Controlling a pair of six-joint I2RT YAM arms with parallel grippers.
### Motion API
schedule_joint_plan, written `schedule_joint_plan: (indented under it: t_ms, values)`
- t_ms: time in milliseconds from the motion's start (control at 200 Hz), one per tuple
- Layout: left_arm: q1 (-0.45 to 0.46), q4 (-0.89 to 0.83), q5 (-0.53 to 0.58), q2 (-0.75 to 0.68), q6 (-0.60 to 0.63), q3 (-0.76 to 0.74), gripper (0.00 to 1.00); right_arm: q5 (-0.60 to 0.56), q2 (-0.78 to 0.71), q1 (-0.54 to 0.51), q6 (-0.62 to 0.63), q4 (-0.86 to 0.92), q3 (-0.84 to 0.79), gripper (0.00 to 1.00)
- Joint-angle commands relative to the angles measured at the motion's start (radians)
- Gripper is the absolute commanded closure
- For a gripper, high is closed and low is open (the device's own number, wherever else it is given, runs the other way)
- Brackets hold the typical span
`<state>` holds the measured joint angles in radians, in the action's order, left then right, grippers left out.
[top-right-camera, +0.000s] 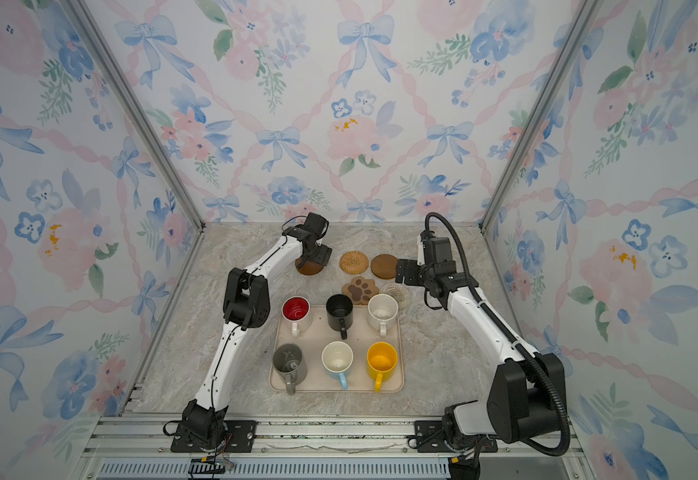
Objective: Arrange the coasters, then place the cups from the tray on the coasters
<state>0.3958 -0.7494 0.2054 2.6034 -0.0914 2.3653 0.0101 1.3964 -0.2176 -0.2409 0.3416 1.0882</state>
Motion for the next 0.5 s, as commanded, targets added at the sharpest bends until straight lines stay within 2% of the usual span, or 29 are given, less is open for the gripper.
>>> schedule_joint_plan:
  t_ms: [0,345,495]
  values:
    - [-0.021,-0.075,-0.008,-0.024,-0.011,-0.06,0.11,0.017,-0.002,0.003,-0.014,0.032,0.022,0.03]
    - [-0.045,-0.056,-0.079,-0.079,-0.033,-0.136,0.14,0.029,-0.008,0.003,-0.013,0.036,0.023,0.03]
    - [-0.058,0.006,-0.104,-0.142,-0.043,-0.241,0.14,0.027,-0.015,0.003,-0.01,0.039,0.021,0.03]
